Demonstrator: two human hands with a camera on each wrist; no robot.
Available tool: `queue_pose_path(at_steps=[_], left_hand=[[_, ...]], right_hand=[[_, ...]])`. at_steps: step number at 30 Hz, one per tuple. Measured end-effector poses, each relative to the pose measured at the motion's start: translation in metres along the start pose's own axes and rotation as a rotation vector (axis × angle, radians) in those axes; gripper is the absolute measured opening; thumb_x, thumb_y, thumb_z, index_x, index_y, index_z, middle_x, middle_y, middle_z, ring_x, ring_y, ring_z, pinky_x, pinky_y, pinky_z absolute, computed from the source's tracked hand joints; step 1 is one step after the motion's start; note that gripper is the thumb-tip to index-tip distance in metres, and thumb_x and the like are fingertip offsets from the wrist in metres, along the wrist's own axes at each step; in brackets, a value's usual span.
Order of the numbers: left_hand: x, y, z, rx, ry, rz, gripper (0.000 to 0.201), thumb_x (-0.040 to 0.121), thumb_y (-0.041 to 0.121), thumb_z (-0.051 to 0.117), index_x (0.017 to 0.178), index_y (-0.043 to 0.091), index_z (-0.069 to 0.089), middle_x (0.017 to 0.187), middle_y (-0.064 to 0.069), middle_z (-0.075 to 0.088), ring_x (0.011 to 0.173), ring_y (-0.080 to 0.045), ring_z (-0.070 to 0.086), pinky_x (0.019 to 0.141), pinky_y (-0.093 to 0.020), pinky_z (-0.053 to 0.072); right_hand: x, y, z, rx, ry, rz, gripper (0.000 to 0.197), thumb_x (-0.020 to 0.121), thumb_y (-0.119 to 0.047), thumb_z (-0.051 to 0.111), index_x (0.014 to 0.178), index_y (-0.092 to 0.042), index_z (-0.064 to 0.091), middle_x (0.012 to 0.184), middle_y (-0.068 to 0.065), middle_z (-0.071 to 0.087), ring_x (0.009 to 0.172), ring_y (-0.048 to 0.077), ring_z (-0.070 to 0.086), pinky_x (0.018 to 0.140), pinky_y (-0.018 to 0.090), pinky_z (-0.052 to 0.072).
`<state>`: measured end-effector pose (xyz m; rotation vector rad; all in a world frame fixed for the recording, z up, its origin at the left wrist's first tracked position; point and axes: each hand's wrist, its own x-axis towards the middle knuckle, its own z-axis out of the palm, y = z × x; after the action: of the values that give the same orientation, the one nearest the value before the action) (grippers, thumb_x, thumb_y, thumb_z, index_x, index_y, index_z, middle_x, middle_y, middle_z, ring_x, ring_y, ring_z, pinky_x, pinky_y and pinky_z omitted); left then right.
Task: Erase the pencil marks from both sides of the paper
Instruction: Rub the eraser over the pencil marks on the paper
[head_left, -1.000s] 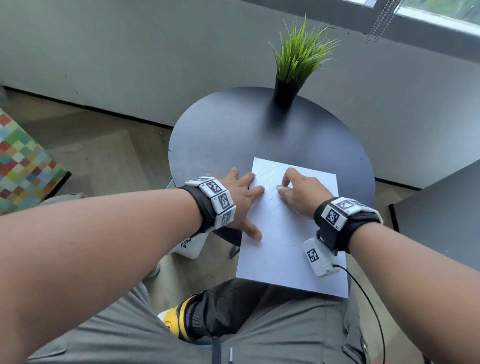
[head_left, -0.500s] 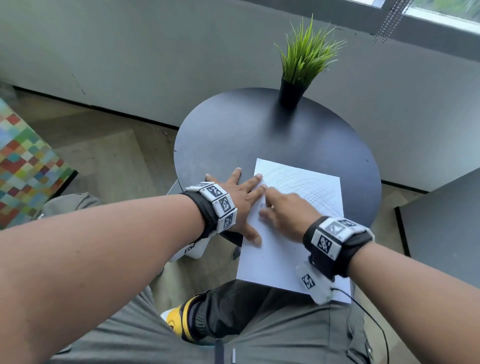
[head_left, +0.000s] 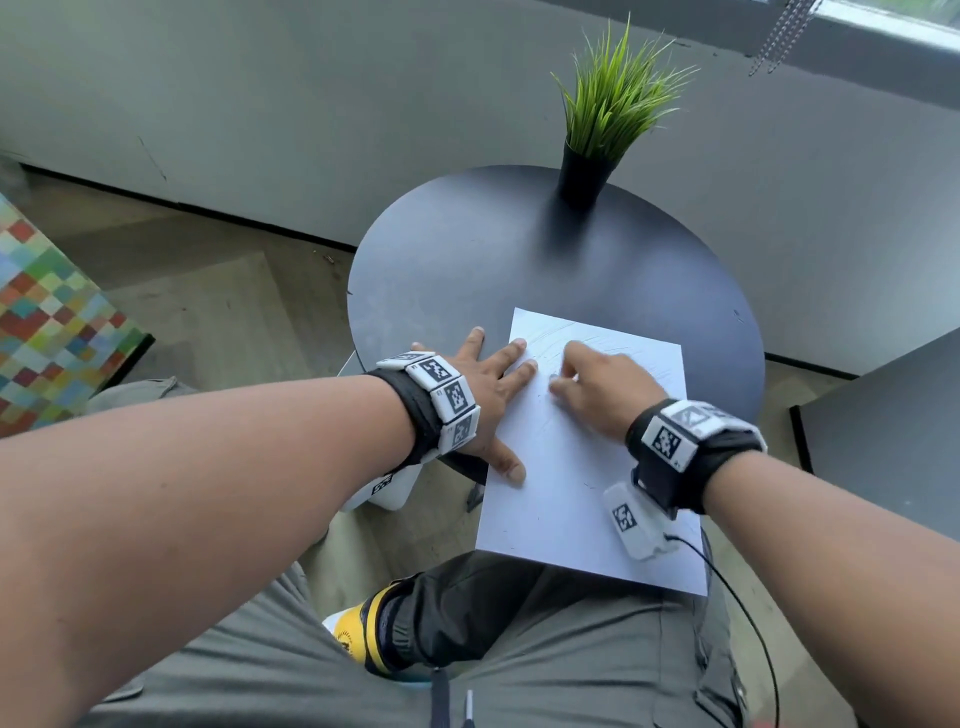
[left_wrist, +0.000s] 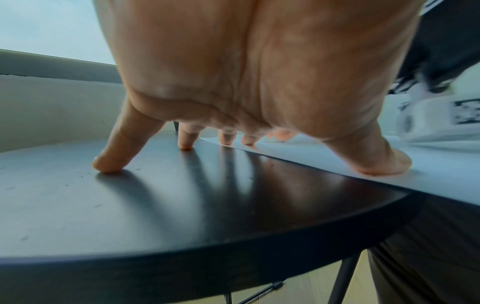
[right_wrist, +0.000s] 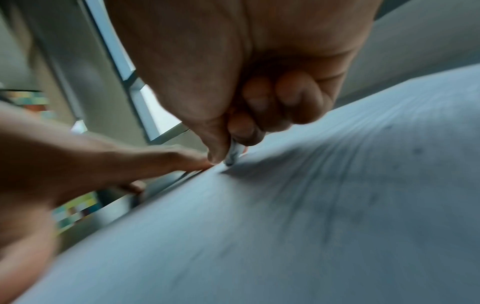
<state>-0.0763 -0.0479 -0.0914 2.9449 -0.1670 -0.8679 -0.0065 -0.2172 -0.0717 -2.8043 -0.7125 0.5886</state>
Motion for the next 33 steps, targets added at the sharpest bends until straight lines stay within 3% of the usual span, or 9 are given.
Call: queue_pose_path(at_steps=[2,7,12,17,21,24,26,30,33], left_hand=[[-0.001,0.001,0.0,0.007,-0.004,-0.005,0.137,0.053,0.097,0.053,0.154,0.035,-0.016,0.16,0.017,-0.024,0.148,-0.034,-0.02,0.095,-0.085,0.02],[0.0,0.001,-0.001,0.011,-0.013,-0.007,0.138,0.053,0.097,0.053,0.153,0.034,-0.018,0.16,0.015,-0.025,0.148,-0.036,-0.022,0.094,-0.086,0.018],[0.002,0.002,-0.001,0.014,-0.023,-0.011,0.138,0.052,0.097,0.054,0.153,0.037,-0.018,0.16,0.016,-0.025,0.148,-0.035,-0.021,0.094,-0.086,0.017],[0.002,0.001,0.0,0.011,-0.018,-0.013,0.138,0.051,0.098,0.053,0.153,0.037,-0.019,0.16,0.017,-0.026,0.148,-0.035,-0.022,0.095,-0.086,0.016],[0.001,0.002,-0.002,0.02,-0.018,-0.006,0.137,0.052,0.097,0.052,0.153,0.037,-0.018,0.161,0.016,-0.024,0.148,-0.036,-0.02,0.094,-0.085,0.018],[-0.001,0.003,-0.001,0.021,-0.016,-0.009,0.137,0.053,0.097,0.053,0.153,0.036,-0.018,0.161,0.015,-0.024,0.148,-0.036,-0.02,0.094,-0.086,0.018],[0.0,0.002,-0.001,0.021,-0.013,-0.007,0.137,0.053,0.097,0.053,0.153,0.036,-0.018,0.161,0.015,-0.024,0.148,-0.036,-0.02,0.093,-0.086,0.018],[0.0,0.003,-0.002,0.013,-0.017,-0.01,0.137,0.052,0.097,0.053,0.153,0.037,-0.018,0.161,0.015,-0.024,0.148,-0.036,-0.019,0.093,-0.086,0.018],[-0.001,0.003,-0.002,0.017,-0.015,-0.013,0.137,0.053,0.097,0.053,0.153,0.036,-0.018,0.161,0.014,-0.024,0.148,-0.036,-0.019,0.094,-0.086,0.018]], right_hand=[[0.004,0.001,0.0,0.032,0.045,0.061,0.022,0.095,-0.038,0.051,0.095,-0.017,0.045,0.101,0.015,0.065,0.092,0.033,0.056,0.075,0.038,0.042],[-0.018,-0.015,0.021,0.095,-0.105,-0.028,0.019,0.097,-0.034,0.052,0.1,-0.019,0.041,0.09,0.006,0.056,0.085,0.028,0.053,0.071,0.035,0.039],[0.002,0.007,0.007,0.239,0.046,0.171,0.023,0.094,-0.039,0.058,0.101,-0.019,0.052,0.102,0.009,0.066,0.094,0.029,0.059,0.078,0.034,0.044],[-0.02,-0.013,0.024,0.153,-0.156,0.033,0.02,0.095,-0.038,0.057,0.098,-0.019,0.053,0.085,-0.003,0.058,0.081,0.021,0.055,0.069,0.031,0.039],[0.002,0.011,0.006,0.228,-0.007,0.143,0.026,0.089,-0.041,0.059,0.077,-0.018,0.054,0.071,0.004,0.066,0.067,0.029,0.061,0.076,0.035,0.055],[-0.009,-0.002,0.018,0.148,-0.116,0.046,0.022,0.092,-0.036,0.057,0.094,-0.019,0.044,0.084,0.003,0.059,0.076,0.027,0.056,0.07,0.033,0.045],[-0.02,-0.011,0.019,0.083,-0.199,-0.05,0.022,0.096,-0.036,0.054,0.1,-0.017,0.043,0.087,0.005,0.058,0.074,0.024,0.053,0.067,0.032,0.041],[0.0,0.015,-0.005,0.296,-0.085,0.094,0.019,0.095,-0.031,0.056,0.09,-0.013,0.052,0.067,0.007,0.069,0.051,0.025,0.06,0.055,0.035,0.054],[-0.008,0.006,0.008,0.236,-0.115,0.024,0.019,0.095,-0.033,0.056,0.089,-0.017,0.05,0.078,0.008,0.068,0.061,0.025,0.058,0.06,0.034,0.051]])
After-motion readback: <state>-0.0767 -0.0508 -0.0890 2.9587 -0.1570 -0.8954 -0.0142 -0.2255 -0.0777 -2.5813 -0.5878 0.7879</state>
